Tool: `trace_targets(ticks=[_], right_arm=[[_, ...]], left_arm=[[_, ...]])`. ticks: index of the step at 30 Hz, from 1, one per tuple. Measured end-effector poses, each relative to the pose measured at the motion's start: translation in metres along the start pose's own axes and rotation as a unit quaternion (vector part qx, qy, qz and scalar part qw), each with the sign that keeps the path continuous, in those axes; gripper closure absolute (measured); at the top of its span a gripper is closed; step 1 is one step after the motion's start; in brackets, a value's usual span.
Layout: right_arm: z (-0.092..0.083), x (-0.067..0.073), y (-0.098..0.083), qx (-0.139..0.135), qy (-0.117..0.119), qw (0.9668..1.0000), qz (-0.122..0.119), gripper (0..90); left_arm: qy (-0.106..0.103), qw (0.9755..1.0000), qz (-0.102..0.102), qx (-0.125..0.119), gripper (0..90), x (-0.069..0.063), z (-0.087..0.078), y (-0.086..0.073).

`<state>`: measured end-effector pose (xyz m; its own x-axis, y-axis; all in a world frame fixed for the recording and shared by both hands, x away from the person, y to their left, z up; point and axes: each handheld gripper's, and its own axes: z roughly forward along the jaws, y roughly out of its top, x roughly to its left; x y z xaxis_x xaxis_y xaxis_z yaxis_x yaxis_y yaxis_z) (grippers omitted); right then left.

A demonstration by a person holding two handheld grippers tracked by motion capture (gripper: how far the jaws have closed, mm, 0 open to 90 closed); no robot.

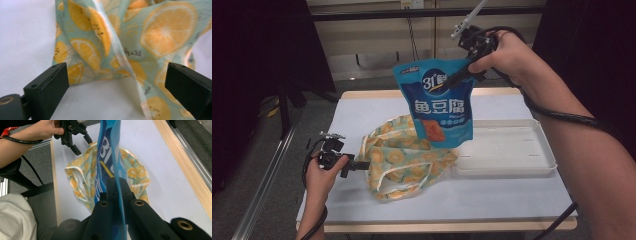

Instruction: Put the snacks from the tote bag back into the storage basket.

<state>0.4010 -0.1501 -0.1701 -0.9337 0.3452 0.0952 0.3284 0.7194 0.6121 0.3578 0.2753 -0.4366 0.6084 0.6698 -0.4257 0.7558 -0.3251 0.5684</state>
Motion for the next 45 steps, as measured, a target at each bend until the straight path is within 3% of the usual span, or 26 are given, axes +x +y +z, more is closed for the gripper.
trace_targets(ticks=[16,20,34,45], right_arm=[[-0.042,-0.009,-0.05,-0.003,-0.025,0.9993,0.028,90.0],[-0.046,-0.013,-0.063,-0.002,-0.032,0.9988,0.036,90.0],[-0.032,-0.025,-0.102,0.013,-0.031,0.9981,0.051,90.0],[0.003,-0.027,-0.116,0.023,-0.012,0.9993,0.026,90.0]], left_arm=[[-0.007,0.9999,0.01,0.002,4.1,-0.001,-0.001,-0.003],[-0.007,0.9999,0.009,0.004,4.3,-0.001,0.0,-0.004],[-0.002,0.9999,0.012,0.01,4.9,-0.001,0.001,-0.003],[0.001,0.9998,0.013,0.016,5.7,-0.001,0.002,-0.004]])
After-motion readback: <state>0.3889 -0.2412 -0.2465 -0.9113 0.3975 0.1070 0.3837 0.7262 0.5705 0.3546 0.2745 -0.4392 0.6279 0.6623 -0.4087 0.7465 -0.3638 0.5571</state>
